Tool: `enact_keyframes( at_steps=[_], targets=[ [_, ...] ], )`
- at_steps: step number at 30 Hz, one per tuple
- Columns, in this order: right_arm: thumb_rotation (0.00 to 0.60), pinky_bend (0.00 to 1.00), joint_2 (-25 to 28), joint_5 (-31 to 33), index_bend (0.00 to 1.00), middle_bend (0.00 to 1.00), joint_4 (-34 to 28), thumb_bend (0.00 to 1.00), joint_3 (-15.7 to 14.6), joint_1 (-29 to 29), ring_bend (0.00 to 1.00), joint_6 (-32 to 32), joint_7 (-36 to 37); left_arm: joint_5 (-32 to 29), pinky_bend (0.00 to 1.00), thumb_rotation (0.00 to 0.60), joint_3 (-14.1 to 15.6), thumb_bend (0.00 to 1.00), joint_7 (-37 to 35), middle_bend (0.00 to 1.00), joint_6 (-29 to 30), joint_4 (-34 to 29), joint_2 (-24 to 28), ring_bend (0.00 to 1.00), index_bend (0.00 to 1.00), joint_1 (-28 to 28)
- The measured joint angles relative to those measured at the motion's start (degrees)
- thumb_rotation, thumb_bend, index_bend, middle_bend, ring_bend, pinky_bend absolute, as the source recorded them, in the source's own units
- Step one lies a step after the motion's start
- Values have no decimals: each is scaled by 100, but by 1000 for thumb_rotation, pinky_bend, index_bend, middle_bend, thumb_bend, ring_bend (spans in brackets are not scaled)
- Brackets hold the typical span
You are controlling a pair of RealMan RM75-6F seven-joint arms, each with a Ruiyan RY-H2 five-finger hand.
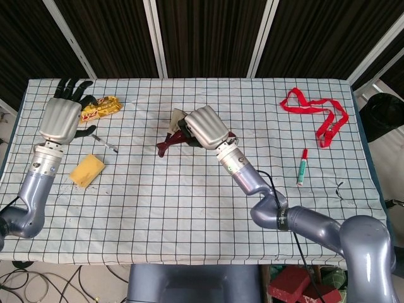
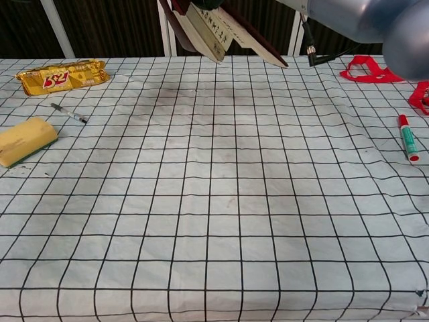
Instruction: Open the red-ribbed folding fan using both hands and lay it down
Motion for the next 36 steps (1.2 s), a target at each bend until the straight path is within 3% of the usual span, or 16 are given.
enact_keyframes(
  at_steps=[13,26,36],
  targets=[
    [600,927,67,185,895,1000,-238,484,46,30,1000,-46,-111,-73,4,600,104,148,-44,154,-457,733,-715,0,422,-715],
    [600,928,150,615,899,1000,-578,485,298,57,1000,-88,-91,220,4,600,217,147,-520,165,-509,1237,-1311,0,461,-1268],
    [600,927,225,808,900,1000,-803,485,342,41,1000,-107,-126,105,4,600,161,162,-545,165,-553,1573,-1760,0,467,-1611]
  ],
)
